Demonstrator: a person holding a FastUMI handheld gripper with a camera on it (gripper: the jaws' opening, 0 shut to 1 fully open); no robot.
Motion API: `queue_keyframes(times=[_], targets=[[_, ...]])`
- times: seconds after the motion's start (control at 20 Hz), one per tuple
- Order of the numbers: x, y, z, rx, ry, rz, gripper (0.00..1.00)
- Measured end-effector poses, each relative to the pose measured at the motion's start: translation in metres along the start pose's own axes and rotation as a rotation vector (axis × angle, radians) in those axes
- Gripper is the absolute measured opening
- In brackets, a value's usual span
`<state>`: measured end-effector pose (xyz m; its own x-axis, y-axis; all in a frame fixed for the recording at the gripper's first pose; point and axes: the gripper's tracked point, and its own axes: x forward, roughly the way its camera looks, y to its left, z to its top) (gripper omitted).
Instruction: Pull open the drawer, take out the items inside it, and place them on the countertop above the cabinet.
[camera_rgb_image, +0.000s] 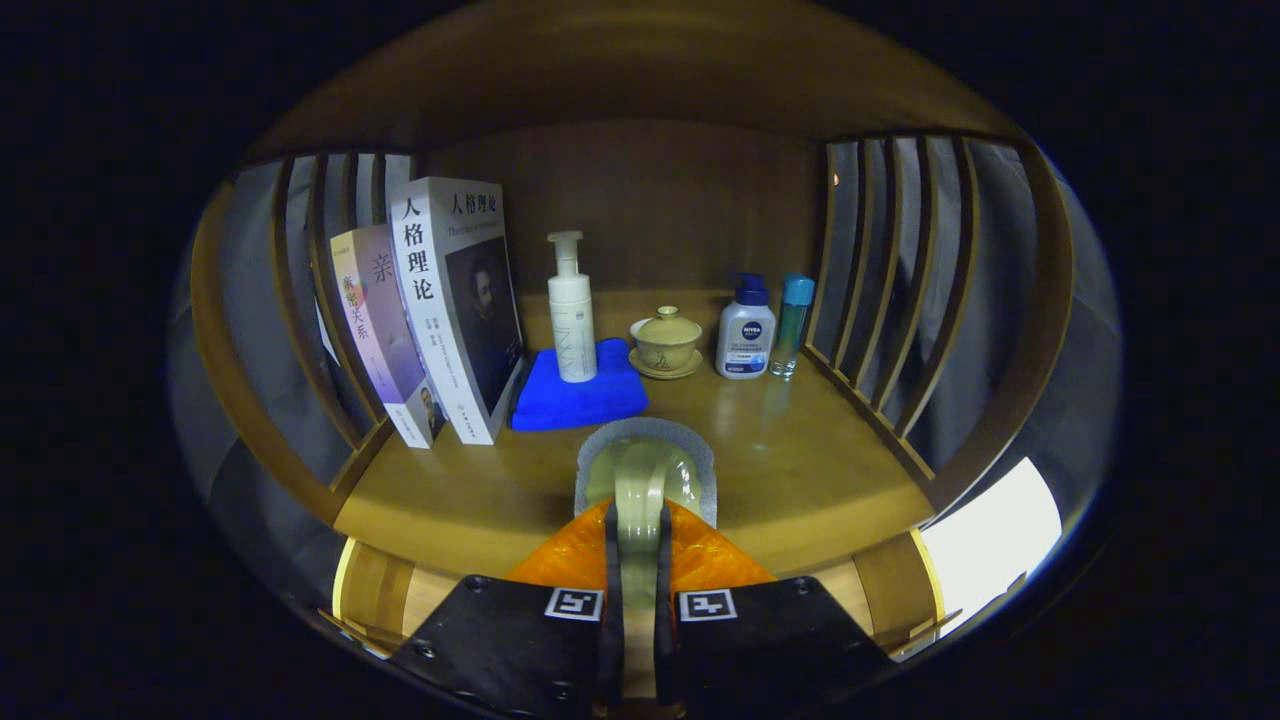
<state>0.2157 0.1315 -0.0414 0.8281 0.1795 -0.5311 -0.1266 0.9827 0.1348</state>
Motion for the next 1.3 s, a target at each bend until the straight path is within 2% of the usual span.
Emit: queue_keyframes(times=[0.25, 0.4, 0.55, 0.7, 1.0, 1.3], targets=[[0.02, -0.003, 0.011, 0.012, -0.038, 0.037, 0.14], [0.031, -0.009, 0.01, 0.031, -0.054, 0.051, 0.25], [0.035, -0.01, 0.011, 0.055, -0.094, 0.084, 0.61], [0.021, -0.011, 0.028, 0.074, -0.207, 0.117, 0.98], [-0.043, -0.02, 0.04, 0.069, -0.356, 0.089, 0.98], [-0.112, -0.015, 0.005, 0.043, -0.432, 0.03, 0.98]])
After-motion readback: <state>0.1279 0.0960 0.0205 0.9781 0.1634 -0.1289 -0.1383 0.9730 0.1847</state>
